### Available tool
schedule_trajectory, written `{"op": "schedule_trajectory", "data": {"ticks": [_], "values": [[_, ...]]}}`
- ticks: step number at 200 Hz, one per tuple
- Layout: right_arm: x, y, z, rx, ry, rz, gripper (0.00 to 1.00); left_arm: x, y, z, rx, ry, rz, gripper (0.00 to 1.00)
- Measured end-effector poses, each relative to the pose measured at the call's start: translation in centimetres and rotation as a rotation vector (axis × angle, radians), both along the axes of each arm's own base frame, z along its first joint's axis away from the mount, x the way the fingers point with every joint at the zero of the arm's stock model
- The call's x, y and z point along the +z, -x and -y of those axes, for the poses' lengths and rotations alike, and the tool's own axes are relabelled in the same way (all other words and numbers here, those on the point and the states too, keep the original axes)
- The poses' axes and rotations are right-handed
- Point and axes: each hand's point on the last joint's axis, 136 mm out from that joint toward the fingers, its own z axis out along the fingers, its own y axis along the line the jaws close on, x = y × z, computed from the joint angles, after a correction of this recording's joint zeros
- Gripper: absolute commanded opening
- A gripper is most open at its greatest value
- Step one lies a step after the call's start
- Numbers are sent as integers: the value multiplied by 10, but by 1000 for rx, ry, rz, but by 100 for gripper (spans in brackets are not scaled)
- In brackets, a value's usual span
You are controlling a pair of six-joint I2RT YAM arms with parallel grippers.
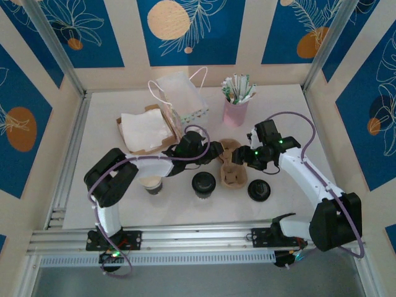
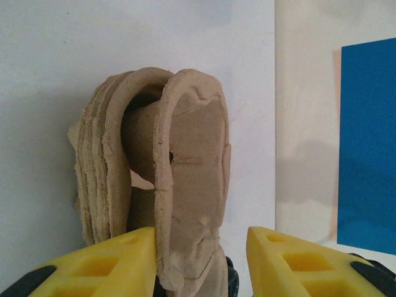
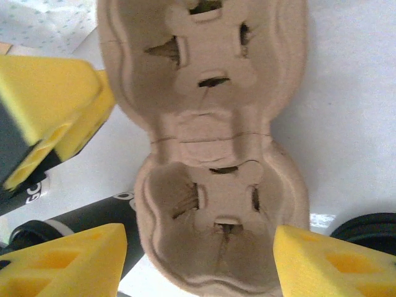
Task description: Pack the takeout coffee
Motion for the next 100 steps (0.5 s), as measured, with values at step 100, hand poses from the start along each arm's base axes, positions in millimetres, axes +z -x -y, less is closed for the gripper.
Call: {"op": "schedule_trajectory", "data": {"ticks": [100], "values": [[-1,-3,1,-6,-7,9,64,-13,1,5,-23,-10,-18,19]]}}
